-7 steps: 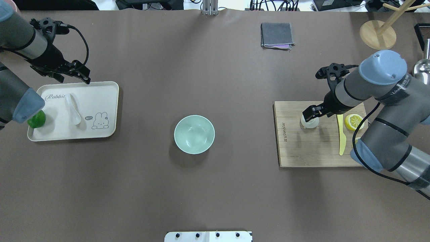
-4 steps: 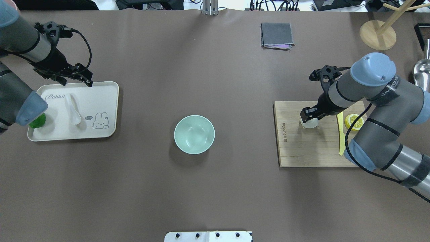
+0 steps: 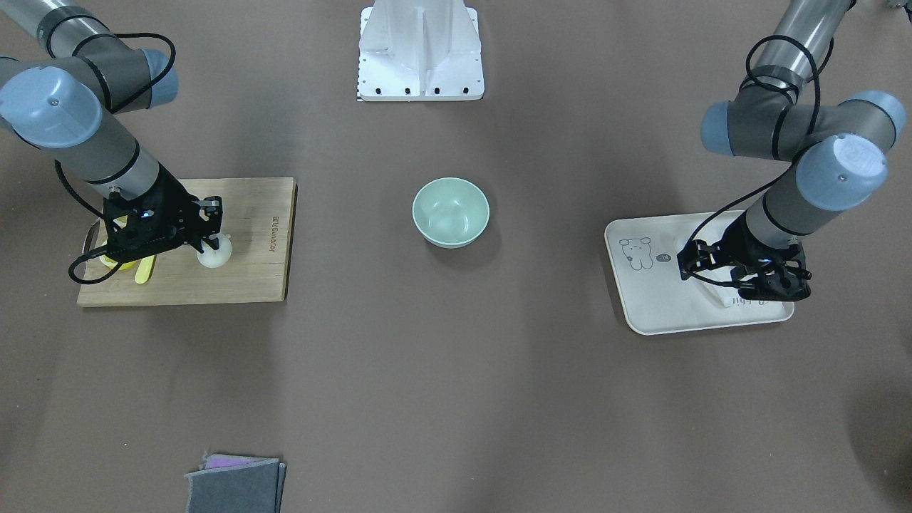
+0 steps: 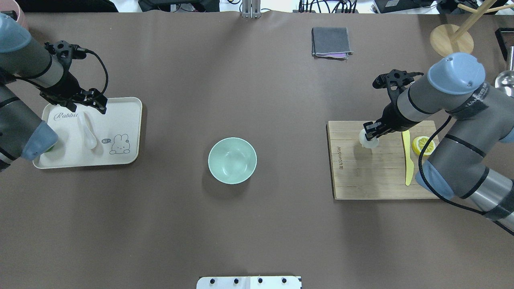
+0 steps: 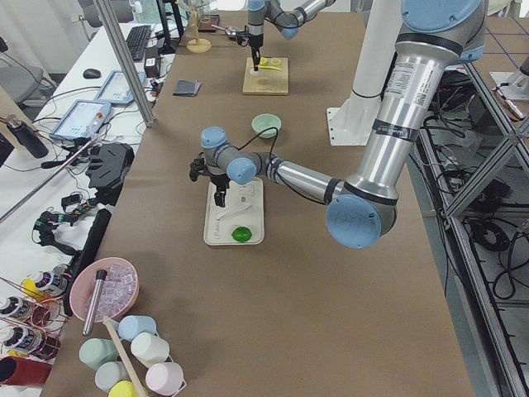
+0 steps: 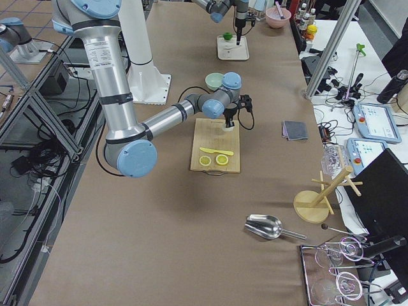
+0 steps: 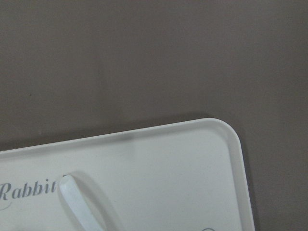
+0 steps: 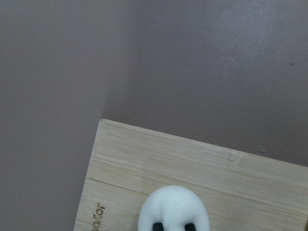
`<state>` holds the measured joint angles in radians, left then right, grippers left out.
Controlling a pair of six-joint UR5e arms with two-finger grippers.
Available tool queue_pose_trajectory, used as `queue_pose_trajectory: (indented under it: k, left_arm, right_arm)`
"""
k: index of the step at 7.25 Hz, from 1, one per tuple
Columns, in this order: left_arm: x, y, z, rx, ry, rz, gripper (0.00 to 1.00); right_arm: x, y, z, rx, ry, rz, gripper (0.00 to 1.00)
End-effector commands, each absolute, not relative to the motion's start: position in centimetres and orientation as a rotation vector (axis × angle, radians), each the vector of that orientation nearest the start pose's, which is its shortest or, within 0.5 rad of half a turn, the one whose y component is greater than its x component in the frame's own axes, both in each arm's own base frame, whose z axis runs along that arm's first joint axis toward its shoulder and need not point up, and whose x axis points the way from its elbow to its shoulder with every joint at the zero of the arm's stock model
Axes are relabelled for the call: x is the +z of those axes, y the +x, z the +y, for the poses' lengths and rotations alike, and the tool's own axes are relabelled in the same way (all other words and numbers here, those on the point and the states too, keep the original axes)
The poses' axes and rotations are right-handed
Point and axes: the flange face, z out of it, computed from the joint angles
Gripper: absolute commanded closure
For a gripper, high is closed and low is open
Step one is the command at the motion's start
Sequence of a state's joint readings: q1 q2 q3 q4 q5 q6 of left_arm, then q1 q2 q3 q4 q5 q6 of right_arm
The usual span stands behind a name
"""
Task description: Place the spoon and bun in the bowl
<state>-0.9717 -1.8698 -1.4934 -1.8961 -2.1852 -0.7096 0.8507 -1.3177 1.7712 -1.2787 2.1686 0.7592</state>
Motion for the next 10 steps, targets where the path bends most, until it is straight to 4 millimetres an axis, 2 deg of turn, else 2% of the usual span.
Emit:
queue_pose_trajectory:
  k: [1, 2, 3, 5, 6, 7, 8, 9, 10]
  left_arm:
    - [53.5, 29.4, -56.3, 0.057, 0.038, 0.783, 0.21]
    - [54.0, 29.3, -56.0, 0.060, 0.040, 0.784, 0.27]
    - [54.3, 29.2, -55.9, 0.057, 0.037, 0.783, 0.31]
    - [54.9, 29.6, -55.7, 0.061, 0.028, 0.779, 0.47]
    - [54.7, 29.7, -55.8, 0.030, 0.019, 0.784, 0.61]
    - [54.0, 30.6, -55.6, 0.013, 0.015, 0.796, 1.00]
    - [52.7, 31.4, -56.0, 0.020, 0.021, 0.810, 1.00]
    - [49.0, 32.6, -57.1, 0.041, 0.040, 0.846, 1.00]
    - [44.7, 34.0, -58.1, 0.064, 0.012, 0.912, 1.00]
  right_arm:
    - [37.4, -31.4, -50.3, -0.175, 0.175, -0.941, 1.00]
    - [36.7, -31.0, -50.3, -0.172, 0.179, -0.956, 1.00]
    - [35.5, -31.3, -50.7, -0.157, 0.181, -0.971, 1.00]
    - [35.0, -31.3, -50.7, -0.156, 0.186, -0.975, 1.00]
    - [34.6, -31.3, -50.7, -0.157, 0.191, -0.980, 1.00]
    - [34.4, -31.4, -50.8, -0.159, 0.194, -0.982, 1.00]
    - [33.9, -31.5, -50.8, -0.137, 0.186, -0.992, 1.00]
    - [32.3, -32.5, -50.8, -0.113, 0.174, -1.011, 1.00]
    - [31.8, -33.4, -50.4, -0.103, 0.165, -1.018, 1.00]
